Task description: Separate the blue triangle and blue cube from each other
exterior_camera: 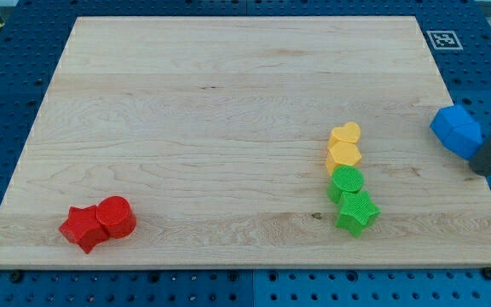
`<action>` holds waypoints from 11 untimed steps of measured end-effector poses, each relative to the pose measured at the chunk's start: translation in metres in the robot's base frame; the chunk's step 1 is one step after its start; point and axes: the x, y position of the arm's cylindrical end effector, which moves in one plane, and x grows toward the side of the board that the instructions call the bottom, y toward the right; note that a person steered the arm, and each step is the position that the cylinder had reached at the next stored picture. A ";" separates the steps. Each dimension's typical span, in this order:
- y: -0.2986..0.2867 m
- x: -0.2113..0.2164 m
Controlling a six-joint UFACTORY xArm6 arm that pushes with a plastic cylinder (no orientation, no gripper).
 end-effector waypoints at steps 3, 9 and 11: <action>0.008 0.004; 0.030 -0.028; 0.008 -0.055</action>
